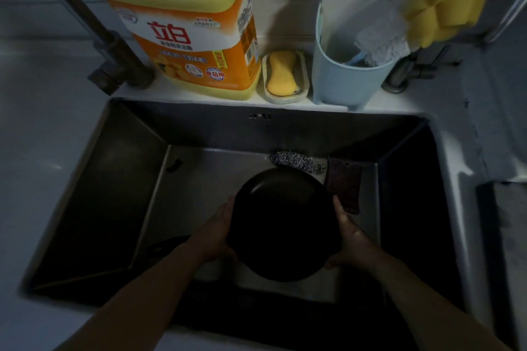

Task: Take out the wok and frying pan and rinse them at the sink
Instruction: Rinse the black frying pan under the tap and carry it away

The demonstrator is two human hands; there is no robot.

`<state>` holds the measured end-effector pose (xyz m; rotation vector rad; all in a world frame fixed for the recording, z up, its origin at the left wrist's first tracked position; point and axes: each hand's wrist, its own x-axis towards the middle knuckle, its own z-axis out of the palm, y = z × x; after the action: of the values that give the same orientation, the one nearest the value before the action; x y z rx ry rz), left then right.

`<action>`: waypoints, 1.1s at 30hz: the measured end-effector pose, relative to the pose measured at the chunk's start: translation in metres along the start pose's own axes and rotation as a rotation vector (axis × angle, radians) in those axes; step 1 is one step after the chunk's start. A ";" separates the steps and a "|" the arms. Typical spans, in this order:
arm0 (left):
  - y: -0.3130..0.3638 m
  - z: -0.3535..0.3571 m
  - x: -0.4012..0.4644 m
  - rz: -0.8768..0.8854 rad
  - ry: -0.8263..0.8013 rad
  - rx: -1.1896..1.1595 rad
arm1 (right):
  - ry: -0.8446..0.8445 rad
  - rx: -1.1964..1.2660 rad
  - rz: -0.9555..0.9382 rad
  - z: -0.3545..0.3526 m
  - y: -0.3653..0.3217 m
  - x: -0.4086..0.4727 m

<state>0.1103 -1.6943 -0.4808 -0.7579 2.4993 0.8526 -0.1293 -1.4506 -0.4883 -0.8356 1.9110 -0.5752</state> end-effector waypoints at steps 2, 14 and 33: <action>0.001 0.000 0.002 -0.017 0.015 0.001 | 0.005 0.010 0.013 0.001 0.000 0.001; 0.012 -0.049 -0.011 0.074 -0.056 -0.105 | -0.032 -0.025 0.091 -0.017 -0.023 -0.016; 0.109 -0.173 -0.110 0.175 -0.014 -0.099 | 0.139 0.251 -0.246 -0.086 -0.113 -0.157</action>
<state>0.0977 -1.6938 -0.2488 -0.5673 2.5548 1.0447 -0.1201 -1.4030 -0.2819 -0.8907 1.8218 -1.0239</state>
